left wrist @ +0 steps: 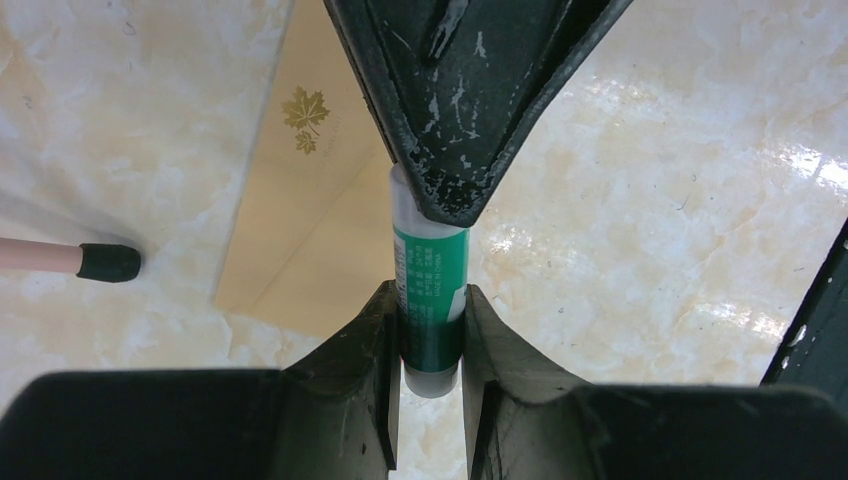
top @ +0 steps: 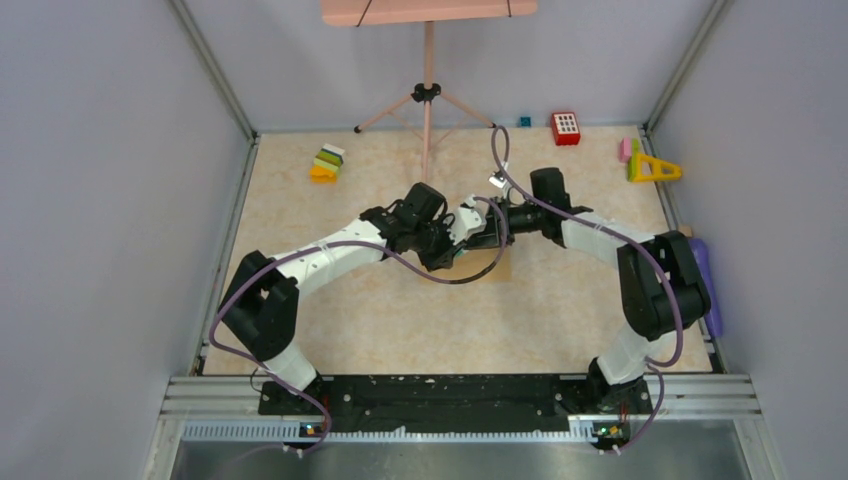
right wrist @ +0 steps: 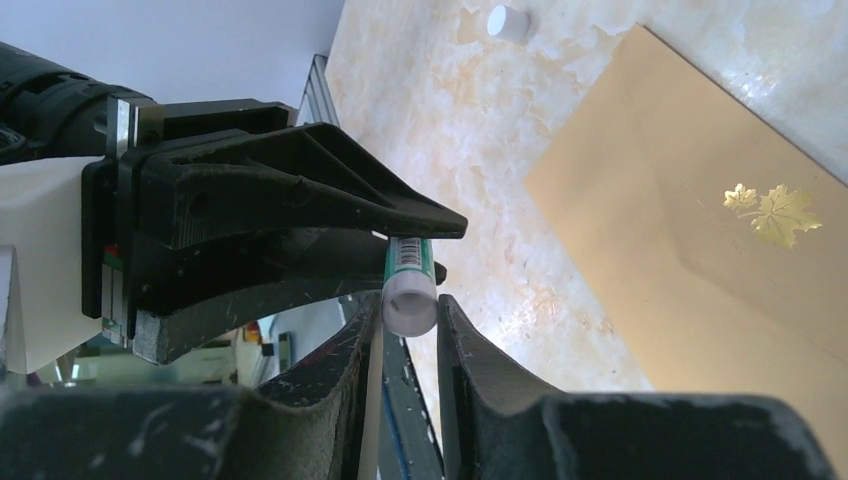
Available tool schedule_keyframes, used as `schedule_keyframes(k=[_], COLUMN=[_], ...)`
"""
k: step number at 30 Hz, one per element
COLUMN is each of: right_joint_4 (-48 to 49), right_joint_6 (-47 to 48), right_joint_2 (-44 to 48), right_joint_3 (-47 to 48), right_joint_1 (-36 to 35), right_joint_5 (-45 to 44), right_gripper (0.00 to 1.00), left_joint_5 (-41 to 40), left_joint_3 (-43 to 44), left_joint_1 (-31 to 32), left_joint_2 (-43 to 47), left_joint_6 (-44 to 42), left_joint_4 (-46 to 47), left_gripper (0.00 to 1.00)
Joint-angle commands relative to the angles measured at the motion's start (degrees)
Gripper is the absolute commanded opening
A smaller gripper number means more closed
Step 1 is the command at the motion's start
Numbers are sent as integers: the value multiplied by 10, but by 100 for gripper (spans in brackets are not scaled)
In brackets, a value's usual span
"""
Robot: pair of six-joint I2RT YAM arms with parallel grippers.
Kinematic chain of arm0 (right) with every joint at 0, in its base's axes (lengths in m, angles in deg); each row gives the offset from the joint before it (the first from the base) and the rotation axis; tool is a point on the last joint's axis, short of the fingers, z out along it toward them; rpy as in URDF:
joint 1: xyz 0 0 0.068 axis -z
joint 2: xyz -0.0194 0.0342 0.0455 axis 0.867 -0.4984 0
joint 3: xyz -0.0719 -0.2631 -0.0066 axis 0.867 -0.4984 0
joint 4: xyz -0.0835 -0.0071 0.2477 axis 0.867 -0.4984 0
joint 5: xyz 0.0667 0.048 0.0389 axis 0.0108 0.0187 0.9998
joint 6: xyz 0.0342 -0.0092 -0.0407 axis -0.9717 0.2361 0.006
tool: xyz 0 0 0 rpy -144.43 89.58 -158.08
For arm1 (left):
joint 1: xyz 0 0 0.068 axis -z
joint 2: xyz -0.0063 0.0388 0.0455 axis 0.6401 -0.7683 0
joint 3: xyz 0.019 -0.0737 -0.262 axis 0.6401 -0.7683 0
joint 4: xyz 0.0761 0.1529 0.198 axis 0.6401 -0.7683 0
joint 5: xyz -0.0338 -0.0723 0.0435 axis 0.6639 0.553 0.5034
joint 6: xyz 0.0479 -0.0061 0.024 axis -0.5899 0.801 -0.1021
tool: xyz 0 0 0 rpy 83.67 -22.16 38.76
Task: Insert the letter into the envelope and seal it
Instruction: Screw the solid glue.
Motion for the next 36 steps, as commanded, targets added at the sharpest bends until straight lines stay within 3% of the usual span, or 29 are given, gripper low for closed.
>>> schedule_keyframes(k=[1,16,18,20,25,36], right_joint_4=[-18,-61,-61,-57,-35,43], right_joint_6=[57,377,420,446,394,98], right_joint_2=[10,172,201,225,229,113], right_joint_3=[39,-29,-49,-64,-55,-9], right_joint_1=[-6,-25,-39,-51,-51,9], right_joint_5=[21,70,65,54,27,43], right_gripper=[18,20,24,35,55,60], left_joint_5=[40,417,447,462,447,267], left_joint_3=[16,52,58,59,52,9], left_joint_1=[2,-71,-78,-82,-86,-84], left_joint_2=[-2,-21,-26,-25,-18,20], left_joint_6=[-5,-16,-24,-27,-22,31], left_joint_4=[-10,-105,-118,-122,-106,-12], left_gripper=[0,0,0,0,0,0])
